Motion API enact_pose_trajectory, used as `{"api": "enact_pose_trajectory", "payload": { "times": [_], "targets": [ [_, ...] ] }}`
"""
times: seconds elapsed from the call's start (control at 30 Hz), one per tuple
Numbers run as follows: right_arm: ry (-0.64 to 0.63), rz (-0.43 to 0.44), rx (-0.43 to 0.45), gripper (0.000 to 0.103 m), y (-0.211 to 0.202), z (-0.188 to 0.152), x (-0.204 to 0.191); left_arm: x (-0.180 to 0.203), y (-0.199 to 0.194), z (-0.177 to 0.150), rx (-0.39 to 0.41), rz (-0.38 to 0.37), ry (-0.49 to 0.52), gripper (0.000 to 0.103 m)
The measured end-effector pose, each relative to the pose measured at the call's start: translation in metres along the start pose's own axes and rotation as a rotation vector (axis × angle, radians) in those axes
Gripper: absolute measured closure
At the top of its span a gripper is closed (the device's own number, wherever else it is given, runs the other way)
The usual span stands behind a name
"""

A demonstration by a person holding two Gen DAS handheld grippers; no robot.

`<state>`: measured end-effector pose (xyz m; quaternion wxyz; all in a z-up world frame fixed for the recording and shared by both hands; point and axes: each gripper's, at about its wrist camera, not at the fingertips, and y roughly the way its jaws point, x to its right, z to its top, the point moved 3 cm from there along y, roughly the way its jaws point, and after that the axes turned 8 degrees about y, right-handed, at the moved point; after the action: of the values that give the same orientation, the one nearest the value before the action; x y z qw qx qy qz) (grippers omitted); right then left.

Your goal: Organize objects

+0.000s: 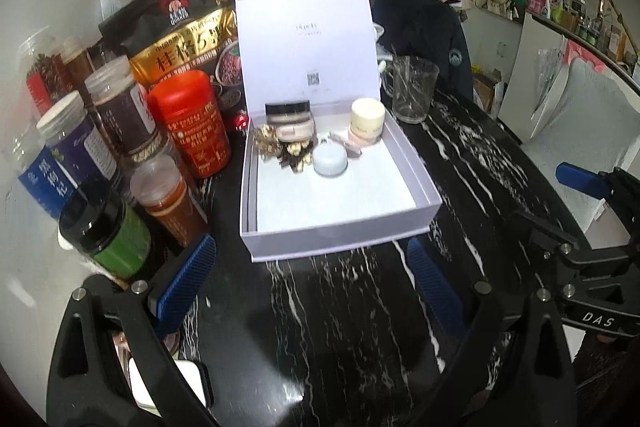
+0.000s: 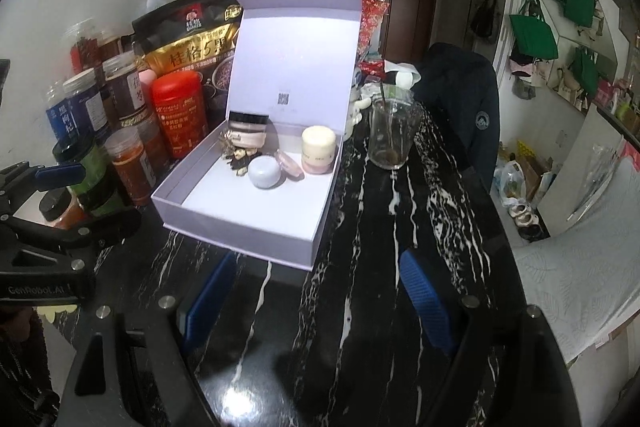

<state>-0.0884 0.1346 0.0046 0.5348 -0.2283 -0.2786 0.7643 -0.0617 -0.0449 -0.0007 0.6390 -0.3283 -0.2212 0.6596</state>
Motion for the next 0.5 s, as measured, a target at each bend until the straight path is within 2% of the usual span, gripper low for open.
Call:
{"api": "enact_pose_trajectory", "payload": {
  "times": [0.5],
  "targets": [
    [-0.028,0.002,-0.037,0.018,-0.004,-0.028,-0.004,0.007,0.001,-0.037,-0.041,-0.006,-0.047,0.006]
  ]
}}
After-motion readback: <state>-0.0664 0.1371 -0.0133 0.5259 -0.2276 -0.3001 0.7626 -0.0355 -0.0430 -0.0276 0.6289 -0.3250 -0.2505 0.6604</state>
